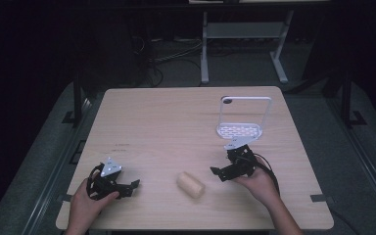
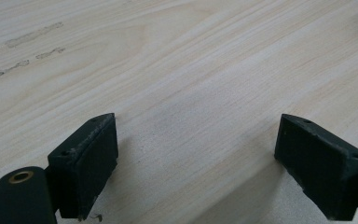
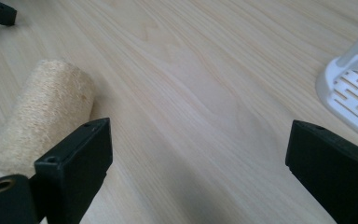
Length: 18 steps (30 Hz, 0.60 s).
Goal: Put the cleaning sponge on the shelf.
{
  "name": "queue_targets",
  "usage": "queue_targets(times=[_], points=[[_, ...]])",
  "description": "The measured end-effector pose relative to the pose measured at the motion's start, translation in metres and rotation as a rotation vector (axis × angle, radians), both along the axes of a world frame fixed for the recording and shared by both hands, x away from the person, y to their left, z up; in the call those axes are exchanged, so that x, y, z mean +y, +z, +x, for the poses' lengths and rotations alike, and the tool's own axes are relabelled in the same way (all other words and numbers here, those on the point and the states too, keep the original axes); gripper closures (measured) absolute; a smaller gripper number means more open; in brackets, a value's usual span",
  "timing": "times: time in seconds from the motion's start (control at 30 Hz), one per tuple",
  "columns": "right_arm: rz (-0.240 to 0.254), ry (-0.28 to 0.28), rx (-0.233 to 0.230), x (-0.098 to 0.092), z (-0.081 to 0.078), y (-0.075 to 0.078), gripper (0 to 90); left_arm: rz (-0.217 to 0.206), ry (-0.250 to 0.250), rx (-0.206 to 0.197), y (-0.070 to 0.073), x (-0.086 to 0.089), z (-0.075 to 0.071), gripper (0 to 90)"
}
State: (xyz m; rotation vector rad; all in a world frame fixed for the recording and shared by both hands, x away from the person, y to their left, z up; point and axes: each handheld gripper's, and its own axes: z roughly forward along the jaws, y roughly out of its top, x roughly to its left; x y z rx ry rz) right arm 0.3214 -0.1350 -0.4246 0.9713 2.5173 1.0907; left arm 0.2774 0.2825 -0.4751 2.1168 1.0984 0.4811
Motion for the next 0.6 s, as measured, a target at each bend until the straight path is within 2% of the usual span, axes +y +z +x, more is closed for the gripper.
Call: queue_targets(times=[0.6], points=[[0.025,0.052,-0.002,0.025,0.002,0.008,7.0,-0.003,0.002,-0.001,0.0,0.0,0.0,12.7]])
